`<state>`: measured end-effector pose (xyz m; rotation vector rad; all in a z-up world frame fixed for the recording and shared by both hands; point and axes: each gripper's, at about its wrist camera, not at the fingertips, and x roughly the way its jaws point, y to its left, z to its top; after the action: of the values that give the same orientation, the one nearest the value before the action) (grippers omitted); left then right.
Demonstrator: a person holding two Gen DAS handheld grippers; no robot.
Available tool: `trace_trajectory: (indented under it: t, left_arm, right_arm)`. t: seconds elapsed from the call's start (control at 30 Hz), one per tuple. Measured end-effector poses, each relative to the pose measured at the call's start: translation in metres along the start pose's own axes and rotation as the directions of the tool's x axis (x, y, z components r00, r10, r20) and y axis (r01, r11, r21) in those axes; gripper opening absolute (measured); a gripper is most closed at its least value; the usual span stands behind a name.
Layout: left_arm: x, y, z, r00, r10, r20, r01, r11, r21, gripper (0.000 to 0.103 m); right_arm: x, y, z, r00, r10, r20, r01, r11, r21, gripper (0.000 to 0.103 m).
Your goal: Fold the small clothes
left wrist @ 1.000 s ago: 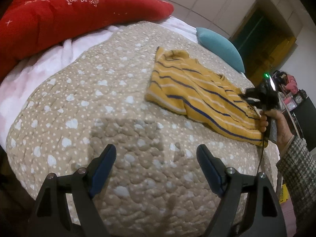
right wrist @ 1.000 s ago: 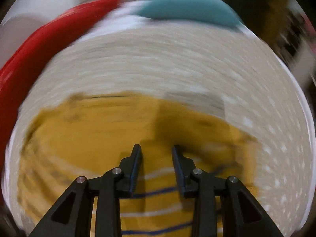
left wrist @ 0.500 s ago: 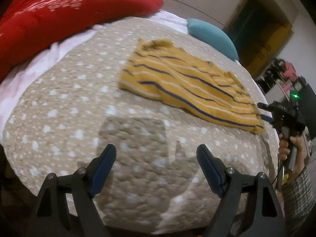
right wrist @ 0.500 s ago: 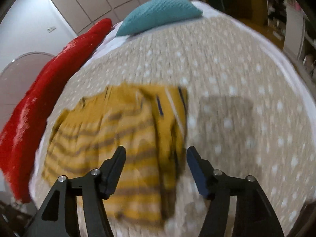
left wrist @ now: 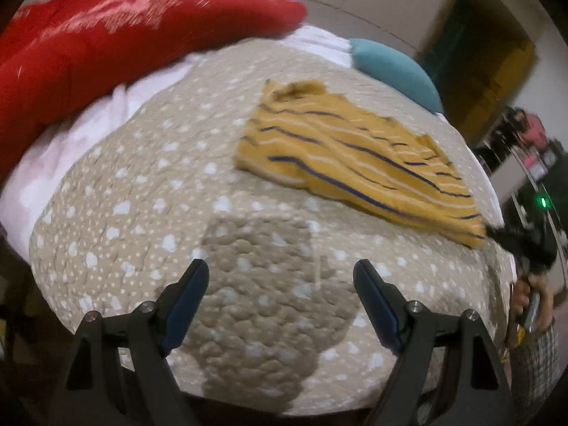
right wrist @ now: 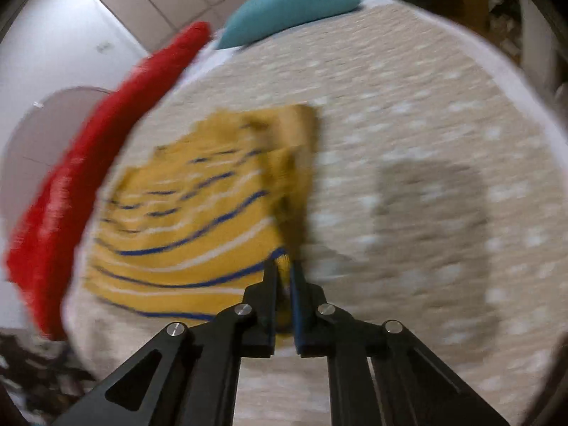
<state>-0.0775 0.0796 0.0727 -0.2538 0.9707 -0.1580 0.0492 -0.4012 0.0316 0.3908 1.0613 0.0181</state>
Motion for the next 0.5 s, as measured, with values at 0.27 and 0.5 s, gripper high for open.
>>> trace_trajectory:
  t: [0.27, 0.5]
  left_arm:
    - [0.019, 0.015, 0.004, 1.000, -0.011, -0.019, 0.010, 0.998, -0.058, 0.082]
    - [0.007, 0.049, 0.005, 0.999, -0.020, 0.029, 0.024, 0.989, -0.143, 0.082]
  right_arm:
    - [-0.043, 0.033, -0.016, 0.994, 0.059, 0.093, -0.052, 0.995, -0.082, 0.022]
    - [0.001, 0.200, -0.052, 0.990, 0.140, -0.031, -0.138, 0.862, -0.488, 0.048]
